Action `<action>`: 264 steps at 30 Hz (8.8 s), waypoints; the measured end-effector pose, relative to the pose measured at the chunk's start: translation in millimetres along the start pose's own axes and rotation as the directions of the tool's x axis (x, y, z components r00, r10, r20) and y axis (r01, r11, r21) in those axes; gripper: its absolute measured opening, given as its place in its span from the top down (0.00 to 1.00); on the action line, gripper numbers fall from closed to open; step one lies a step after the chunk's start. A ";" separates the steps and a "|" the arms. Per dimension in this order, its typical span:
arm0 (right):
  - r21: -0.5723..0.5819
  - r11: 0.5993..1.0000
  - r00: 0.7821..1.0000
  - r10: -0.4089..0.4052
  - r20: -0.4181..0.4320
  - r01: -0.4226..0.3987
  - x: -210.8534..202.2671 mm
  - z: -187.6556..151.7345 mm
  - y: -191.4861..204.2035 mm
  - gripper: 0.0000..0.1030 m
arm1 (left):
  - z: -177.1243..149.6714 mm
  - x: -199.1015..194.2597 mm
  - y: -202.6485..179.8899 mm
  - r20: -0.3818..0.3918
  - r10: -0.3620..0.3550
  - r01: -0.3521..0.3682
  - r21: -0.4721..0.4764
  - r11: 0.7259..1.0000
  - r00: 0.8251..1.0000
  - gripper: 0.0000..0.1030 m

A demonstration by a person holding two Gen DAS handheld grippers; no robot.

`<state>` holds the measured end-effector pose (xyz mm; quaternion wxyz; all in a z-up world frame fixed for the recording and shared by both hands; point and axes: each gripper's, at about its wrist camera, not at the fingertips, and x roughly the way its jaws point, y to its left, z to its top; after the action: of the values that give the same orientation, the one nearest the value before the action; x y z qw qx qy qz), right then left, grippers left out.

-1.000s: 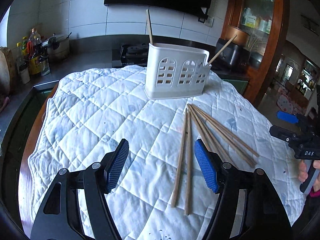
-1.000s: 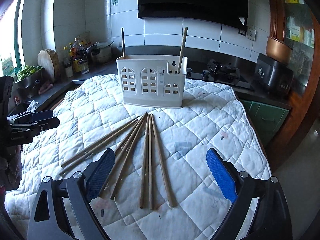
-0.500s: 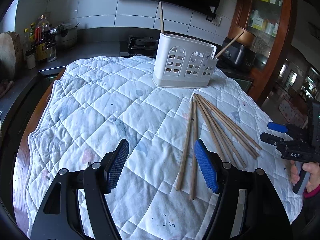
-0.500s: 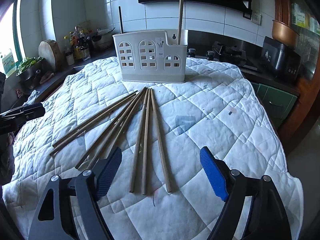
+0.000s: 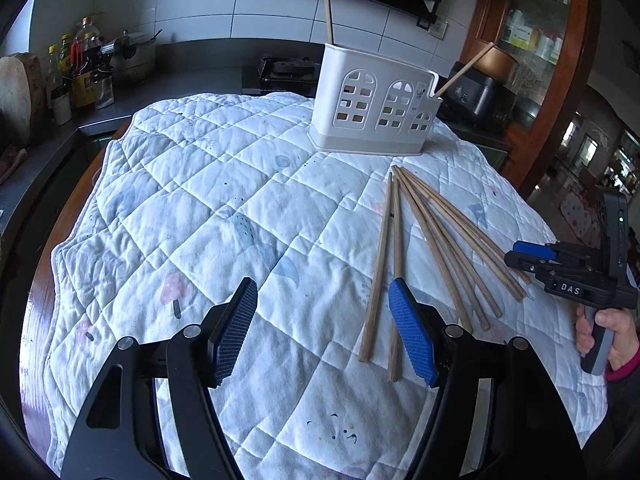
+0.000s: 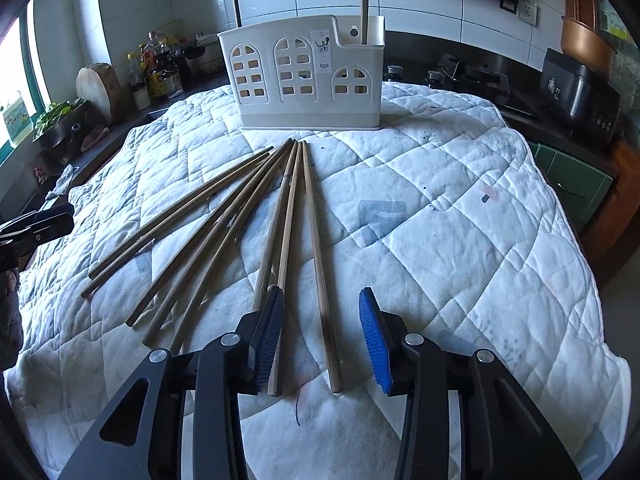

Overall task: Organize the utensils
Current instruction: 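Close the left tool on a chopstick while the right tool grasps another chopstick, then lift the chopstick in the left tool into the caddy and release while the right tool does likewise, then withdraw both open tools from the caddy toward the remaining chopsticks, then close the left tool on a wooden chopstick while the right tool grasps another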

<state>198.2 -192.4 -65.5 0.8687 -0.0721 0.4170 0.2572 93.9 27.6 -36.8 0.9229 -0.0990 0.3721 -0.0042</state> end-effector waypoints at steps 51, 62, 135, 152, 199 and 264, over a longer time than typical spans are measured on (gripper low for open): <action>-0.007 0.999 0.999 -0.039 -0.014 0.039 9.9 -3.7 1.7 0.91 | 3.0 65.5 -54.9 -0.141 0.022 0.009 0.214 0.977 0.990 0.90; -0.005 0.999 0.997 -0.045 0.067 0.046 -18.4 2.5 14.8 0.93 | 14.1 37.2 -44.4 -0.062 -0.026 0.035 0.152 0.988 0.998 0.94; -0.027 0.995 0.956 -0.086 0.282 0.097 -70.0 281.7 -2.2 0.93 | 296.8 9.6 -62.6 0.342 -0.024 -0.025 0.139 0.990 0.939 0.94; -0.004 0.995 0.959 -0.095 0.265 0.100 -65.8 273.1 -5.3 0.91 | 271.0 33.7 -40.2 0.255 -0.055 0.032 0.092 0.995 0.966 0.91; -0.042 0.995 0.980 -0.078 0.186 0.087 -62.5 9.1 29.6 0.14 | 32.6 -14.9 -8.1 0.075 0.003 0.001 -0.056 0.998 0.997 0.26; -0.079 0.995 0.998 -0.064 -0.016 0.063 14.9 1.9 13.6 0.93 | -10.2 27.6 -56.3 -0.057 -0.060 0.066 0.114 0.991 0.997 0.43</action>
<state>200.3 -174.4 -74.4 0.8690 -0.1219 0.4123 0.2449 110.5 -31.6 -52.5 0.9163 -0.0570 0.3923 -0.0576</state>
